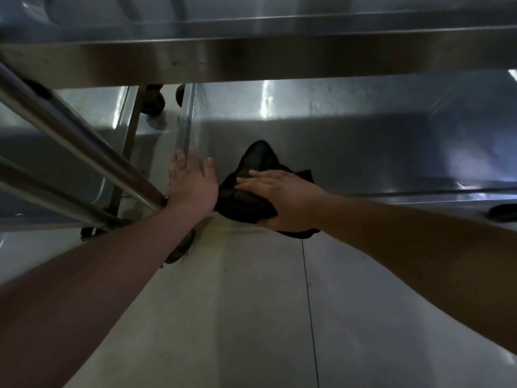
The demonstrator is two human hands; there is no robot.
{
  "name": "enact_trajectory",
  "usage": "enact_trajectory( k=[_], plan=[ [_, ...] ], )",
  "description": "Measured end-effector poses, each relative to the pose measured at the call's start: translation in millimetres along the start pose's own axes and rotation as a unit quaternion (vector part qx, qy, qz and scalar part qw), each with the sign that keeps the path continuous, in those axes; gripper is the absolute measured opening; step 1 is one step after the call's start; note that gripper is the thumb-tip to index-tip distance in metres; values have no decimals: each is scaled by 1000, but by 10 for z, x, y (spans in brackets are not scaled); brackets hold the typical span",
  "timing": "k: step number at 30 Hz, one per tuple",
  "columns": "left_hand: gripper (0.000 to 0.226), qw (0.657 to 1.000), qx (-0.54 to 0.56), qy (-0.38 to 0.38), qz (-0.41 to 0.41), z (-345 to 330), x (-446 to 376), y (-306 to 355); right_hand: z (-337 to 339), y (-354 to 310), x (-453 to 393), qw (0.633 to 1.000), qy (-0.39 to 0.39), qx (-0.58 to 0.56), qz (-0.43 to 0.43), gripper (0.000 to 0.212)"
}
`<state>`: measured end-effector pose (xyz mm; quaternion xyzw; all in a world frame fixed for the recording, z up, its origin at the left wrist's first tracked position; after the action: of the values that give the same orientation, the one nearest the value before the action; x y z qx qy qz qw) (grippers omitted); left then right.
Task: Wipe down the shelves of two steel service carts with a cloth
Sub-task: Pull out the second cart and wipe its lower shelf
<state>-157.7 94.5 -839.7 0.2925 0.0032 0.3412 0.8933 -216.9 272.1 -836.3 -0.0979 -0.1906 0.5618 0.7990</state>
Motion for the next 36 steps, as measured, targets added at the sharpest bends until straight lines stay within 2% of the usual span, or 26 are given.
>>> enact_trajectory(
  k=[3,6,11,14,19,21,23,26,29,31,36],
  plan=[
    [67,1000,21,6,10,26,35,7,50,14,297,999,-3,-52,-5,70],
    [67,999,22,23,9,92,97,57,113,231,652,998,-3,-49,-34,65],
    [63,995,-16,22,-94,72,327,431,281,942,1312,992,35,-13,-117,68],
    [59,989,-19,13,-148,3,564,638,283,1366,1771,982,28,-19,-186,72],
    [50,977,-61,-24,-202,-212,1181,761,294,1530,2362,958,35,-26,-283,72],
    [55,971,-93,-70,-210,-338,1474,800,277,1431,2457,946,16,-34,-321,69],
    [59,968,-131,-135,-168,-446,1790,798,229,1242,2519,929,-26,-62,-363,67],
    [59,967,-151,-187,-82,-429,2393,770,106,765,2707,896,-143,-116,-403,66],
    [61,955,-160,-250,-28,-223,3034,835,186,111,2967,881,-238,-130,-389,59],
    [62,938,-177,-296,-9,22,3370,908,390,-299,3139,876,-243,-146,-391,53],
    [63,899,-200,-389,0,998,3819,1301,1287,-1201,3592,842,-259,-185,-435,60]
  ],
)
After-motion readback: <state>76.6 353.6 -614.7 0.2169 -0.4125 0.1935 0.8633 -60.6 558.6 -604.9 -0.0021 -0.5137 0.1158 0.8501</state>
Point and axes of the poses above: each hand's wrist, its own x-axis away from the middle knuckle, its own z-axis out of the back of the hand, y = z × x, the point moved 9 cm from there along -x, towards the middle knuckle, and after that the axes turned 3 degrees about -z, right-handed, at the moved point
